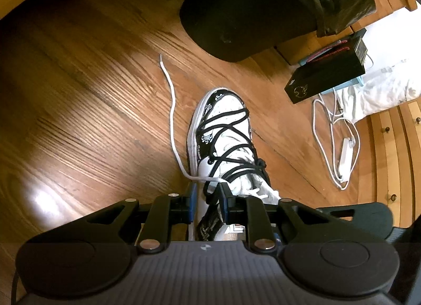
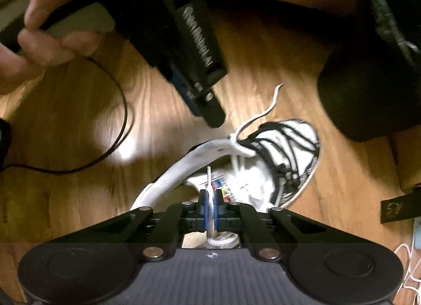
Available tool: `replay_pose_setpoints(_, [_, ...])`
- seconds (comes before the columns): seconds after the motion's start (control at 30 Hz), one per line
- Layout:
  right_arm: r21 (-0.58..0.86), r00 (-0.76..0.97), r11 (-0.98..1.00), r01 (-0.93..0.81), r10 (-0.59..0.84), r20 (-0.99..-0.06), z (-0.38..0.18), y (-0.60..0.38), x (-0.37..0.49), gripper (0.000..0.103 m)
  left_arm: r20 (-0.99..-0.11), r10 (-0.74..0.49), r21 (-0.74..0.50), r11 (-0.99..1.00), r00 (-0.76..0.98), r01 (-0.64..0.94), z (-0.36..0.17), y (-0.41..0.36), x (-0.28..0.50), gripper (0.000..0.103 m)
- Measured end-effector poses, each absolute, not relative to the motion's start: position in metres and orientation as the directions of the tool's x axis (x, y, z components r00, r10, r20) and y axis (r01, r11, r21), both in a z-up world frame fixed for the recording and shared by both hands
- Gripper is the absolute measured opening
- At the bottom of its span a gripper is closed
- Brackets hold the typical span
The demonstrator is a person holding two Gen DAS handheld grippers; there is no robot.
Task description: Lace up shoes with both hands
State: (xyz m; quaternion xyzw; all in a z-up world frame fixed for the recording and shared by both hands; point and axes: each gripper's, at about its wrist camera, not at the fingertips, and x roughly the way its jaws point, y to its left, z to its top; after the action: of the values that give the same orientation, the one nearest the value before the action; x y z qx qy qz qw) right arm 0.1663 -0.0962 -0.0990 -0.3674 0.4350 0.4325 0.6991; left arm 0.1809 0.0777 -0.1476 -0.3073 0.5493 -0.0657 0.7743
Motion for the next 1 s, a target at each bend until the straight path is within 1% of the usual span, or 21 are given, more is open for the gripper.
replay_pose_setpoints(0.17, [-0.162, 0.281, 0.362, -0.918, 0.305, -0.91, -0.091, -0.097, 0.169, 0.005, -0.81, -0.448, -0.557, 0.789, 0.379, -0.259, -0.153, 0.08, 0.181, 0.019])
replay_pose_setpoints(0.37, [-0.182, 0.289, 0.336, -0.924, 0.302, -0.908, -0.1, -0.092, 0.165, 0.005, -0.796, -0.489, -0.6, 0.713, 0.357, -0.362, -0.17, 0.091, 0.18, 0.019])
replay_pose_setpoints(0.5, [-0.193, 0.3, 0.334, -0.923, 0.309, -0.902, -0.099, -0.091, 0.165, 0.005, -0.776, -0.516, -0.63, 0.666, 0.363, -0.399, -0.175, 0.095, 0.18, 0.019])
replay_pose_setpoints(0.73, [-0.2, 0.308, 0.331, -0.922, 0.315, -0.898, -0.101, -0.089, 0.166, 0.005, -0.768, -0.526, -0.64, 0.653, 0.365, -0.405, -0.176, 0.095, 0.181, 0.019])
replay_pose_setpoints(0.83, [-0.2, 0.306, 0.33, -0.923, 0.313, -0.899, -0.103, -0.088, 0.166, 0.004, -0.768, -0.525, -0.639, 0.655, 0.366, -0.402, -0.175, 0.095, 0.181, 0.023])
replay_pose_setpoints(1.0, [-0.213, 0.31, 0.313, -0.926, 0.303, -0.901, -0.106, -0.085, 0.165, 0.004, -0.768, -0.526, -0.64, 0.654, 0.365, -0.404, -0.176, 0.095, 0.181, 0.023])
